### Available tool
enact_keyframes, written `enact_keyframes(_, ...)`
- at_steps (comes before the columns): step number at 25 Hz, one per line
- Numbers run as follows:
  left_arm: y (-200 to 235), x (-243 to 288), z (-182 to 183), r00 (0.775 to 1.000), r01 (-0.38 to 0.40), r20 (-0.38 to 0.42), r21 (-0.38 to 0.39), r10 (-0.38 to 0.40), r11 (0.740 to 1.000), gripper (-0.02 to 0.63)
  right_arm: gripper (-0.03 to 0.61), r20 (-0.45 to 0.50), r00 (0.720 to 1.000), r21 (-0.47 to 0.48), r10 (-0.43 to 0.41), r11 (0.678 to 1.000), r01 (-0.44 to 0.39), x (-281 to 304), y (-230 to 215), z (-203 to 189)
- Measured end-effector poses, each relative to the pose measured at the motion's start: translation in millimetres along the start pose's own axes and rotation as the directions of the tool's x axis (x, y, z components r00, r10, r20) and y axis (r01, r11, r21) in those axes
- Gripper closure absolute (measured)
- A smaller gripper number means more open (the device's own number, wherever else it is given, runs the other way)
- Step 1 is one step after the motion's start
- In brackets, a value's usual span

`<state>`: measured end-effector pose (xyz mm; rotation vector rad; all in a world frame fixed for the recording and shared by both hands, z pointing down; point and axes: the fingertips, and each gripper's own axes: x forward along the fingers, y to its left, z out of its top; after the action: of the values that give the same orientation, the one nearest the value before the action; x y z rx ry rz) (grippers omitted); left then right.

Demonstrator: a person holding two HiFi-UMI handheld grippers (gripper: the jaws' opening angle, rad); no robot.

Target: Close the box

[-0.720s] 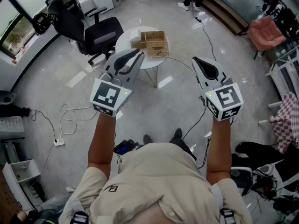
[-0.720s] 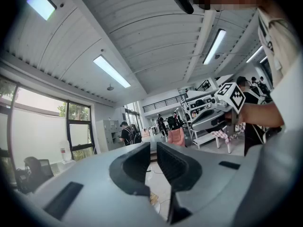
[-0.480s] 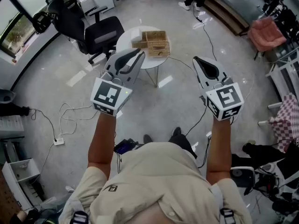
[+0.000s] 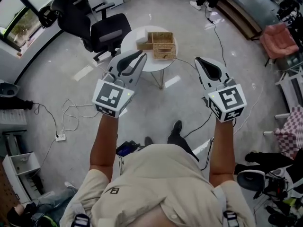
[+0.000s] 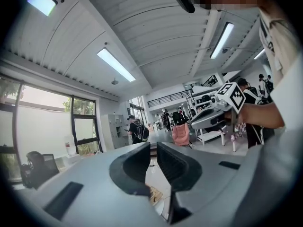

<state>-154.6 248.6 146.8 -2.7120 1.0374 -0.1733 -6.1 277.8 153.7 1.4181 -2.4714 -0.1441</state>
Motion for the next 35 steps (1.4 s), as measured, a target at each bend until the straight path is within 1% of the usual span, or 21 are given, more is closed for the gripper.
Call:
enact_keyframes(4, 0.9, 31.3, -6.2, 0.998, -0.03, -0.049, -0.012, 0.03, 0.999, 0.571, 0.584, 0.03, 0.999, 0.025, 0.034, 0.999, -0.034, 18.1, -32.7, -8.8)
enact_keyframes(9, 3.2, 75.5, -11.7, 0.996, -0.076, -0.053, -0.002, 0.076, 0.997, 0.571, 0.584, 0.025, 0.996, 0.024, 0.083, 0.996, -0.083, 38.7, -76.4, -25.9)
enact_keyframes(17, 2.0, 129.4, -16.8, 0.983, -0.152, -0.101, 0.005, 0.151, 0.988, 0.571, 0.584, 0.047, 0.985, 0.027, 0.166, 0.985, -0.168, 66.0, -132.7, -41.7)
enact_keyframes(23, -0.5, 166.9, -20.6, 0.974, -0.188, -0.129, 0.017, 0.188, 0.982, 0.571, 0.584, 0.06, 0.978, 0.031, 0.202, 0.979, -0.204, 77.3, -173.4, -53.6)
enact_keyframes(28, -1.6, 192.2, -28.6, 0.973, -0.181, -0.145, 0.018, 0.182, 0.983, 0.571, 0.584, 0.064, 0.978, 0.047, 0.196, 0.979, -0.199, 86.1, -198.3, -65.7)
enact_keyframes(35, 10.2, 216.1, -41.1, 0.98, -0.155, -0.13, -0.015, 0.152, 0.988, 0.571, 0.584, 0.022, 0.984, 0.053, 0.179, 0.982, -0.18, 103.3, -208.9, -79.6)
